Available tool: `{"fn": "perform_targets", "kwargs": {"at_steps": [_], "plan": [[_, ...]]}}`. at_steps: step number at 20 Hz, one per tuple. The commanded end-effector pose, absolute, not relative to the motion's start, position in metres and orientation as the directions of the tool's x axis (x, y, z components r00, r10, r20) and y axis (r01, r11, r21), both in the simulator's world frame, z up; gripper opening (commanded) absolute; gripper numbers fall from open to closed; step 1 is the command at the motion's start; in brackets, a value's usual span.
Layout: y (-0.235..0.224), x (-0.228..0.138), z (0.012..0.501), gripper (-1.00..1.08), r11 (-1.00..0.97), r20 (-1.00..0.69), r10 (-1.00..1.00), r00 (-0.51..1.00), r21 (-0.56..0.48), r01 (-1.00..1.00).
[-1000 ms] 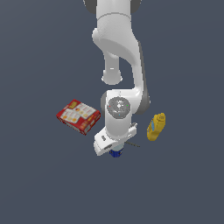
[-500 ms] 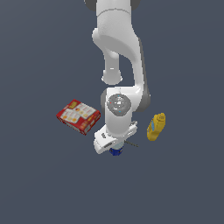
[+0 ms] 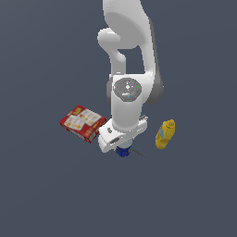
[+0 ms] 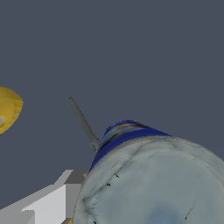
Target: Pick up a designated object from a clutter of objects.
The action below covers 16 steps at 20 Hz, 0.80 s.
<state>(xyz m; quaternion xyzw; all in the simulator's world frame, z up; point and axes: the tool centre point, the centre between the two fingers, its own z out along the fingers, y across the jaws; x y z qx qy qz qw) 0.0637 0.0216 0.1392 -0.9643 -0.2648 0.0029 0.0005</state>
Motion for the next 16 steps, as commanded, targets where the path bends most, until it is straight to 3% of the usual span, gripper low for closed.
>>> {"fn": "perform_targets", "kwargs": {"at_steps": [1,16], "plan": [[0.022,0.058,0.164,-1.0,-0.86,-0.001,0.511,0.86,0.0,0.511],[0.028,0.011,0.32,-1.0,-0.859,0.0,0.512,0.859,0.0,0.512]]}}
